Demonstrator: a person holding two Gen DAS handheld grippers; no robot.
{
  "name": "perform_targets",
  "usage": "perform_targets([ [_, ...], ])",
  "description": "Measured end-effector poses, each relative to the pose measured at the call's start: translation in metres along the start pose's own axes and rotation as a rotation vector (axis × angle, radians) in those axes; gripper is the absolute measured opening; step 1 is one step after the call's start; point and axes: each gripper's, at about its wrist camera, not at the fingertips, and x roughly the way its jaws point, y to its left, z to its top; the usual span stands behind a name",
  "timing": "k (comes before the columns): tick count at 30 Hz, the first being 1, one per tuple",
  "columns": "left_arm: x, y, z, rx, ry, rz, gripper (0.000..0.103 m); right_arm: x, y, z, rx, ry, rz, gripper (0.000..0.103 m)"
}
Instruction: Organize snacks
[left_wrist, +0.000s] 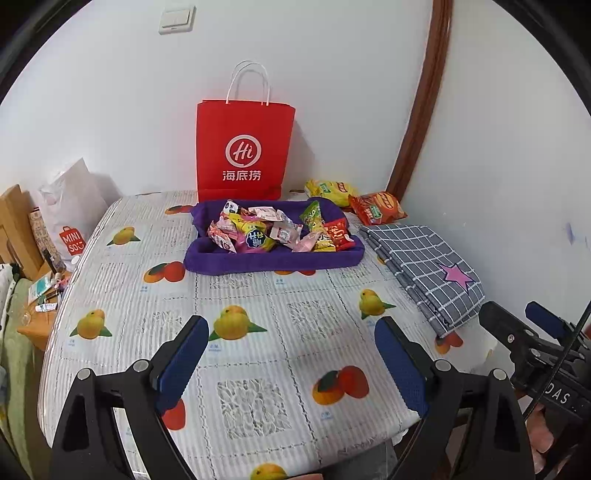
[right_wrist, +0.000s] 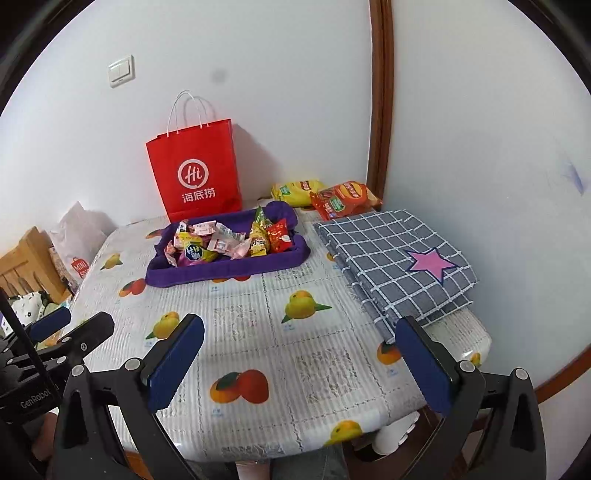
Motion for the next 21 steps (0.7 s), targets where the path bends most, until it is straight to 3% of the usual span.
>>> perform_targets([
  [21,-0.027,-0.006,-0.008,0.035,-0.049,0.060,0.091,-0.023,0.009,-0.013,-0.021,-0.040,0.008,0.102],
])
